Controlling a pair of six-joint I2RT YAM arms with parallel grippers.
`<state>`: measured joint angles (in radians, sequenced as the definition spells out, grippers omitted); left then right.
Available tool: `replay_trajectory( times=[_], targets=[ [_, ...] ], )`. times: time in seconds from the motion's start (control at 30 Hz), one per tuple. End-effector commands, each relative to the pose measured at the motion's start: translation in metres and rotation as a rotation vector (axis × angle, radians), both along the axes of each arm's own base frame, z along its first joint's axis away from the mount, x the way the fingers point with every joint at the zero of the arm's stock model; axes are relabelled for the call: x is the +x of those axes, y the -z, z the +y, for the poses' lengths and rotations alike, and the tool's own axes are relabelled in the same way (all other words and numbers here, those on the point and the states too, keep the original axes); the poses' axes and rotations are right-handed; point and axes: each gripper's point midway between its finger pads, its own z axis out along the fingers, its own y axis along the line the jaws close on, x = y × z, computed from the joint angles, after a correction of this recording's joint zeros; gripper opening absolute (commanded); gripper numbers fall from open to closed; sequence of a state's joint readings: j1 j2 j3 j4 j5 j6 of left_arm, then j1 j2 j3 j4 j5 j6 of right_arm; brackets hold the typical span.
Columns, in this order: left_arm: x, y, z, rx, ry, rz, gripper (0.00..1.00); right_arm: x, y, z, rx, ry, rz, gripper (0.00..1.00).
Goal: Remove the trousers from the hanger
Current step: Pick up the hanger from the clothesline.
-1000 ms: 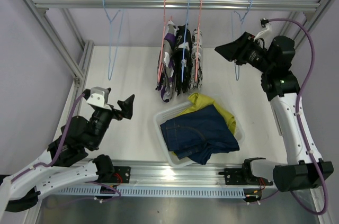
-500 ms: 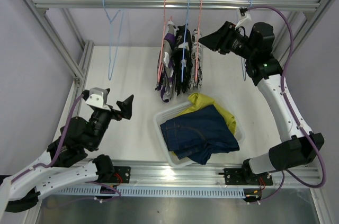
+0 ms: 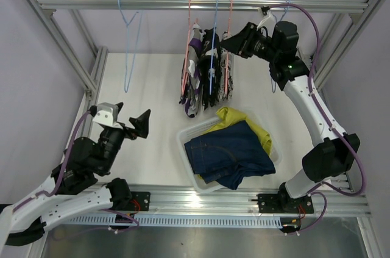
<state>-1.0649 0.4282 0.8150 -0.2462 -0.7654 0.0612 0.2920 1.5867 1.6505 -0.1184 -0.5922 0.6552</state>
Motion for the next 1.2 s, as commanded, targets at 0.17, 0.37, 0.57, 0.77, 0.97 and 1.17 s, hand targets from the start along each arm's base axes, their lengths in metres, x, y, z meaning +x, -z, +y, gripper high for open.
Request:
replay_trajectory(
  times=[0.17, 0.37, 0.57, 0.77, 0.97, 1.17],
  targets=[
    [-0.001, -0.010, 0.009, -0.035, -0.016, -0.042, 0.96, -0.002, -0.034, 0.005, 0.049, -0.016, -0.096, 0.02],
    [0.000, -0.007, 0.005, -0.024, -0.011, -0.036, 0.96, -0.008, -0.044, 0.003, 0.052, -0.016, -0.116, 0.00],
    [0.001, -0.006, 0.005, -0.017, -0.015, -0.033, 0.96, -0.015, -0.060, 0.001, 0.057, -0.010, -0.135, 0.00],
    [0.001, -0.007, 0.004, -0.018, -0.014, -0.033, 0.96, -0.026, -0.088, -0.007, 0.055, 0.015, -0.181, 0.00],
    [0.001, -0.005, 0.003, -0.012, -0.011, -0.027, 0.96, -0.037, -0.108, -0.013, 0.038, 0.028, -0.210, 0.00],
    [0.000, -0.007, 0.003, -0.020, -0.008, -0.029, 0.96, -0.039, -0.118, -0.020, 0.018, 0.064, -0.227, 0.00]
  ],
)
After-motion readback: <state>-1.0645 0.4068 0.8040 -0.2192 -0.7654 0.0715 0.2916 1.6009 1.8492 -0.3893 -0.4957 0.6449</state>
